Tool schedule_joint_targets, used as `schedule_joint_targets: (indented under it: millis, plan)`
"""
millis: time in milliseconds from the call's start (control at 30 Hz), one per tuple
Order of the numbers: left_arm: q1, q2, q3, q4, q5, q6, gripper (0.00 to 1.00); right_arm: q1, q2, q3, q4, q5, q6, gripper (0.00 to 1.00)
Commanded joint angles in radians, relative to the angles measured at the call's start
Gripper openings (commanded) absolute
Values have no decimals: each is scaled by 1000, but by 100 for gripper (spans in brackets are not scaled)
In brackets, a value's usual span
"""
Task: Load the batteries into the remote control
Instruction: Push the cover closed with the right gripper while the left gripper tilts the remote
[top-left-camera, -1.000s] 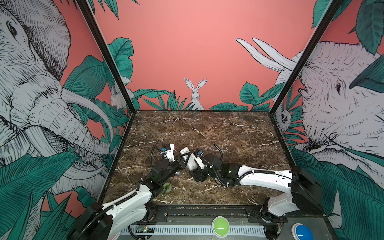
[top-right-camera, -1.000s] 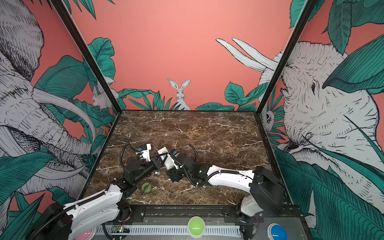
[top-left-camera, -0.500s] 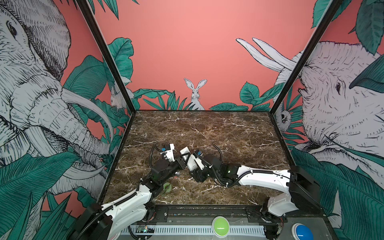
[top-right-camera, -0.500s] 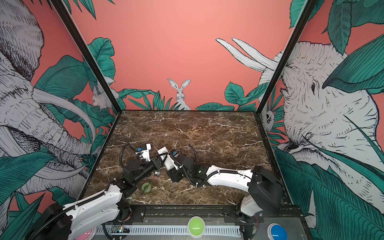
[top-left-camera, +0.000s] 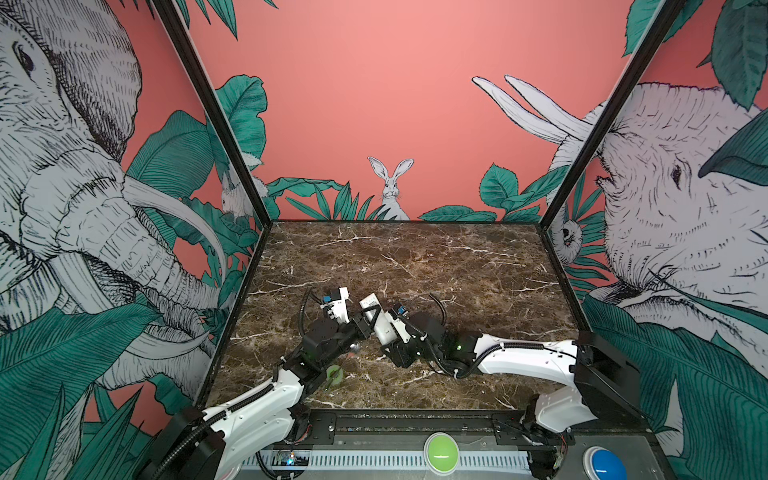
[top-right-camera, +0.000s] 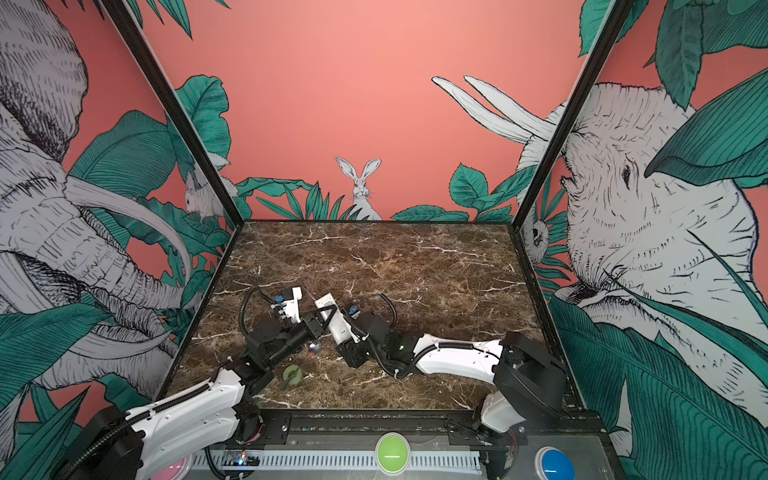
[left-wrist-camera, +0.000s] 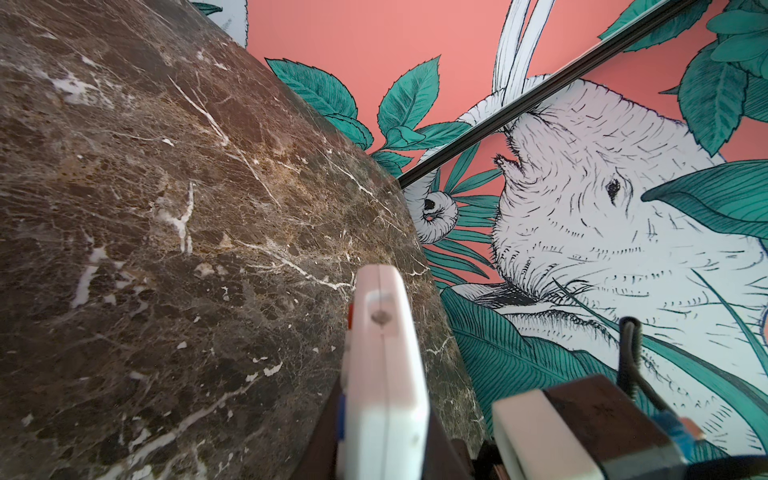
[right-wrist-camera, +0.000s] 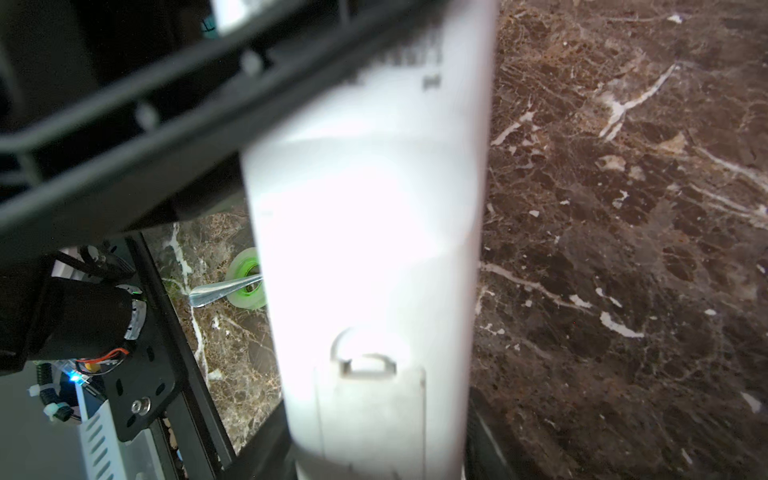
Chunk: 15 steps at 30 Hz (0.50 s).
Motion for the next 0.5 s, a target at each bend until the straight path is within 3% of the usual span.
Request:
schedule_joint_targets:
  millis: [0, 400, 467]
  plan:
    - [6, -8, 20, 27, 9, -9, 0, 1, -15, -24, 49, 13, 23, 51]
    - [9, 7, 25, 26, 21, 4, 0, 1, -28, -46, 86, 7, 10, 29]
    - [8, -1, 36, 2, 37, 30, 11, 1, -47, -57, 95, -5, 1, 27]
